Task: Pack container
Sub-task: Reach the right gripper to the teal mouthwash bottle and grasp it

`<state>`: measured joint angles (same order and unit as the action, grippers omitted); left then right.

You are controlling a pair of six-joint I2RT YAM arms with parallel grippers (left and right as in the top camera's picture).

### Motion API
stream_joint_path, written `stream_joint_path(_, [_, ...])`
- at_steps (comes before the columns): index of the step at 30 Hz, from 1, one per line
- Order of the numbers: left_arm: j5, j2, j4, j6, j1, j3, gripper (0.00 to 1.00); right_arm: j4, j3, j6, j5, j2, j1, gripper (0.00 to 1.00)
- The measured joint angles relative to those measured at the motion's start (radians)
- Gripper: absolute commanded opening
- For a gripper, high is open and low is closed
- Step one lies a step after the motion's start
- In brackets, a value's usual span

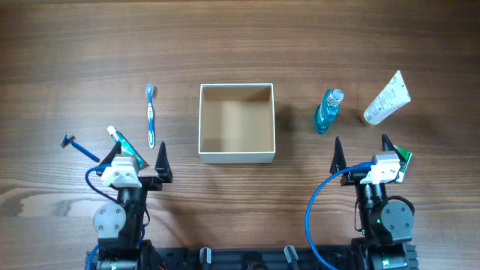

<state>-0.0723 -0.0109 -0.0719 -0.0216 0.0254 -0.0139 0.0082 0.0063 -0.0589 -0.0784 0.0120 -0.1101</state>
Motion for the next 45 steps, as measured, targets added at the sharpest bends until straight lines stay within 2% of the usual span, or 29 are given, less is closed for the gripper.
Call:
stream_joint_path(28, [0.0,0.0,0.0,0.0,0.0,0.0,1.0,0.0,0.0,0.005,0.024,0.0,0.0,1.0])
stream_joint_path(32, [0.0,0.0,0.0,-0.006,0.0,0.0,1.0,-0.002,0.0,0.093,0.072,0.005,0.0,1.0])
stream_joint_path(34, [0.019,0.0,-0.019,-0.051,0.0,-0.006,1.0,-0.044,0.009,0.112,0.103,0.025,0.0,1.0])
stream_joint_path(35, [0.035,-0.005,-0.087,-0.083,0.0,-0.039,0.99,-0.134,0.076,0.117,0.112,0.084,0.0,1.0])
stream_joint_path(36, [0.041,-0.011,-0.148,-0.098,0.0,-0.072,1.0,-0.143,0.116,0.119,0.114,0.121,0.0,1.0])
stream_joint_path(37, [0.047,-0.045,-0.233,-0.113,0.0,-0.14,0.99,-0.195,0.194,0.119,0.117,0.171,0.0,1.0])
stream_joint_path(40, [0.053,-0.192,-0.366,-0.127,0.0,-0.366,1.0,-0.333,0.46,0.122,0.125,0.375,0.001,1.0])
stream_joint_path(43, [0.068,-0.388,-0.549,-0.138,0.0,-0.595,1.0,-0.547,0.719,0.126,0.136,0.593,0.001,1.0])
stream_joint_path(45, [0.075,-0.63,-0.715,-0.142,0.0,-0.813,1.0,-0.718,0.978,0.127,0.161,0.836,0.001,1.0])
